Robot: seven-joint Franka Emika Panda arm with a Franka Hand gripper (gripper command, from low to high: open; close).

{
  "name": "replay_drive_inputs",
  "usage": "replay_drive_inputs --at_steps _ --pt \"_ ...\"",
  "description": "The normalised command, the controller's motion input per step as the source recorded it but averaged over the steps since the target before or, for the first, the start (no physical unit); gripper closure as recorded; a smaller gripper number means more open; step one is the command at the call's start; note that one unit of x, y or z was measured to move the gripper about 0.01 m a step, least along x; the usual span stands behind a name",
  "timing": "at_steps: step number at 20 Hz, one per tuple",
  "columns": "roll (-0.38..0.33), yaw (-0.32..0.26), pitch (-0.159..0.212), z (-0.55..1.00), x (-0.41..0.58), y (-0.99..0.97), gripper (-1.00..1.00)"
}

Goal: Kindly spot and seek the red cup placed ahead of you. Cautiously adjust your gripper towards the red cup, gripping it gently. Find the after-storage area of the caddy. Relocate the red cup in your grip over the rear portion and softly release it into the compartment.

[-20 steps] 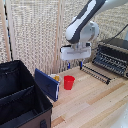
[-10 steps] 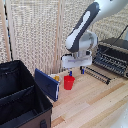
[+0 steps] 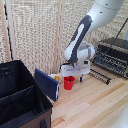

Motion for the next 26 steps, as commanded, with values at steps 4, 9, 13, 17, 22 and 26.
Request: replay_drive_inputs --at_steps 4,9,13,17,22,26 --pt "-0.041 0.005 -0.002 -0.14 0.000 0.20 1.00" --pt "-0.050 0.000 0.000 -0.07 -0.006 0.21 1.00" --pt "-0.020 -0.035 -0.053 0.00 0.004 0.17 1.00" --pt "-0.003 -0.046 -0.051 0.07 0.008 0.20 1.00" --pt "0.000 -0.004 -0.026 0.24 -0.053 0.18 1.00" --pt "0.007 0.023 0.026 0.51 0.000 -0.01 1.00"
